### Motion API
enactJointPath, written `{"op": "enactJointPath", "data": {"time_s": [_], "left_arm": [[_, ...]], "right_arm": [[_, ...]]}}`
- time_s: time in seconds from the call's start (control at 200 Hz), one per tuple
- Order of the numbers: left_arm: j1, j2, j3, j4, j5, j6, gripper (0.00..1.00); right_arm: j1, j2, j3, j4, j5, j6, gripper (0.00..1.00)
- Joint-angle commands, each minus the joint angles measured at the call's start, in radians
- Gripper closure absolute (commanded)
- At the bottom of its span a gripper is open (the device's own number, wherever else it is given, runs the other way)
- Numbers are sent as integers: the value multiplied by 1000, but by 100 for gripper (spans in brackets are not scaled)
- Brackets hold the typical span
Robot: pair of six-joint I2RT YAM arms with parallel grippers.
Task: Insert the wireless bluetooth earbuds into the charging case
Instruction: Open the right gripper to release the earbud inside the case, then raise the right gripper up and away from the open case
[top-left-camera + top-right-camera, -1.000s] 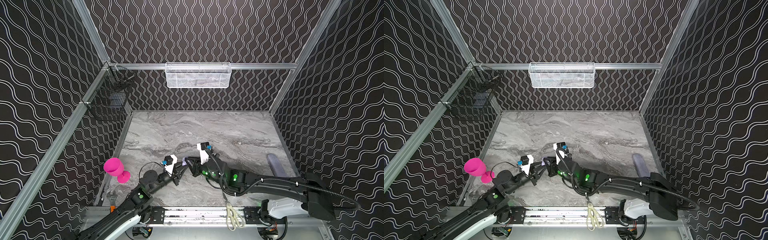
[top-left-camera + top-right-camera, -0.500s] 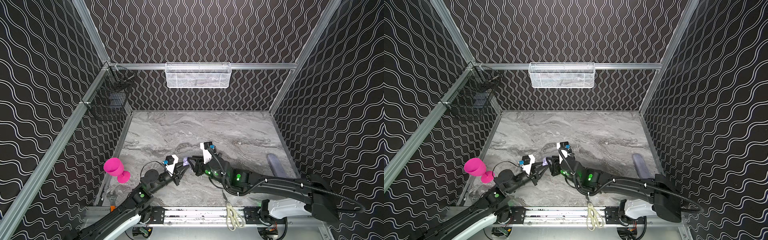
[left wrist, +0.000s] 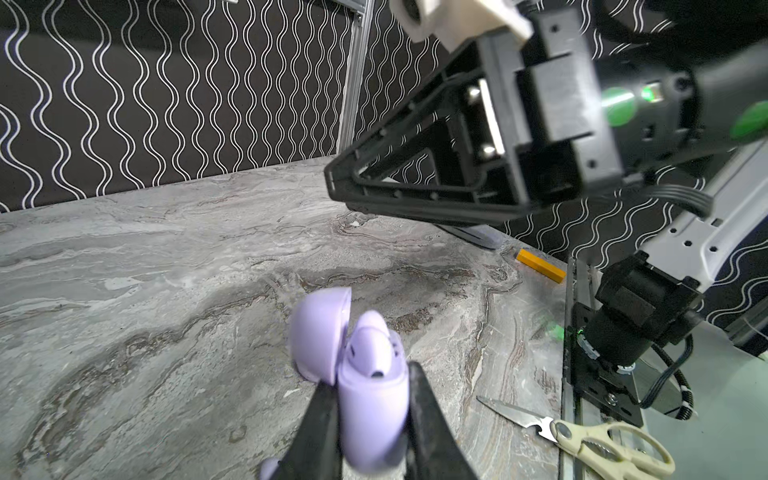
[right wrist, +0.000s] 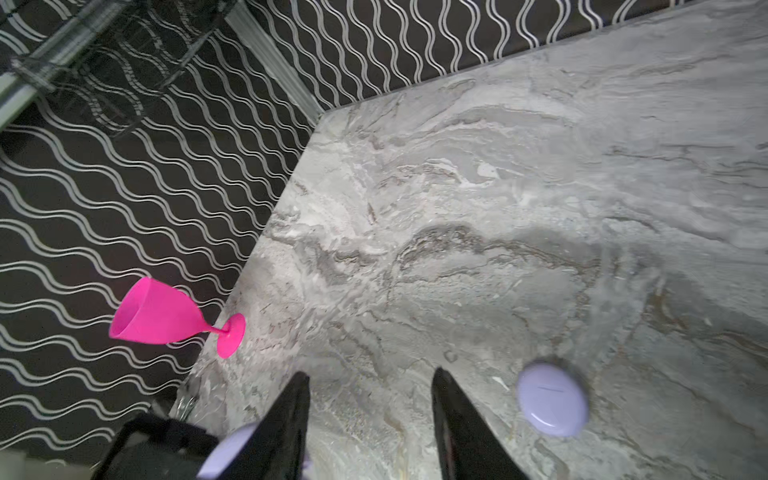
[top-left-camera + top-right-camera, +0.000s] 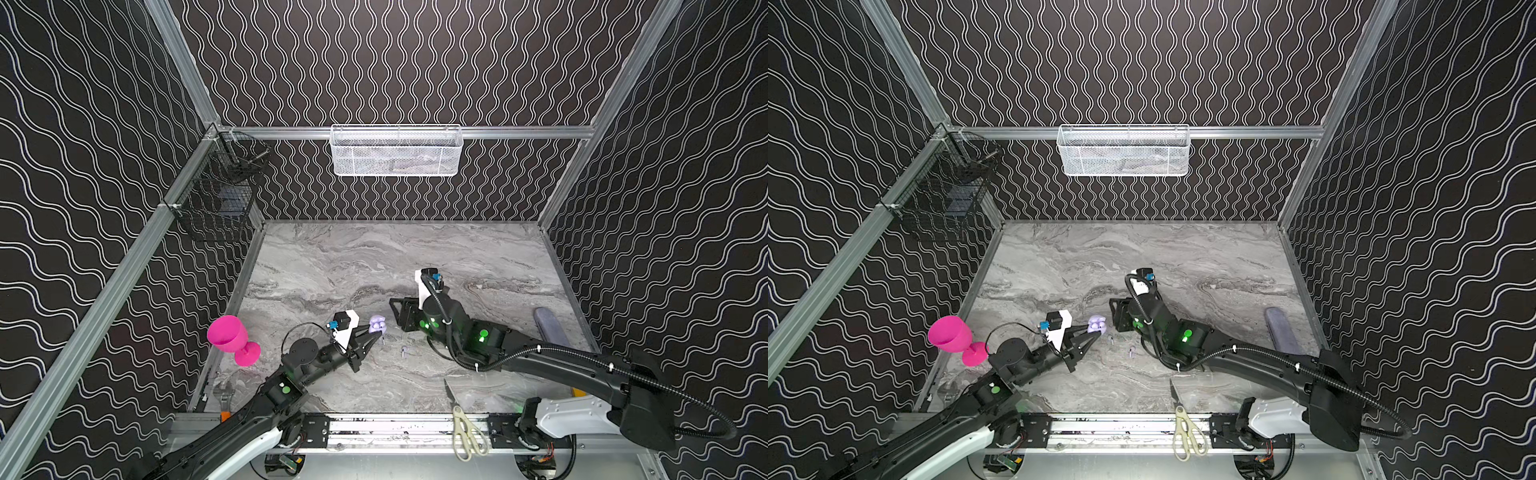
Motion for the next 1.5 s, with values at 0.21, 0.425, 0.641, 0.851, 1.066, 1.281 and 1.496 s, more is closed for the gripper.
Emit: {"op": "enactJointPath", "data": {"time_s": [0.21, 0.425, 0.641, 0.851, 1.066, 1.281, 1.496], "left_arm": [[2, 48, -2, 101, 58, 3, 84], [1, 54, -2, 122, 80, 7, 84], [-15, 12, 17, 48, 58, 28, 84], [-80, -6, 40, -30, -7, 71, 85], [-88, 27, 34, -10, -12, 82, 85], [-91, 58, 44, 0, -12, 90, 85], [-92, 70, 49, 0, -11, 92, 85]], "right_arm": [[-161, 14, 100, -143, -295, -25, 46], [-232, 72, 222, -280, -468, -110, 44], [-238, 109, 262, -338, -533, -152, 44], [-244, 182, 324, -415, -638, -219, 44], [-247, 271, 399, -490, -715, -273, 44], [-247, 337, 417, -505, -780, -291, 44], [-247, 373, 429, -493, -821, -291, 44]]}}
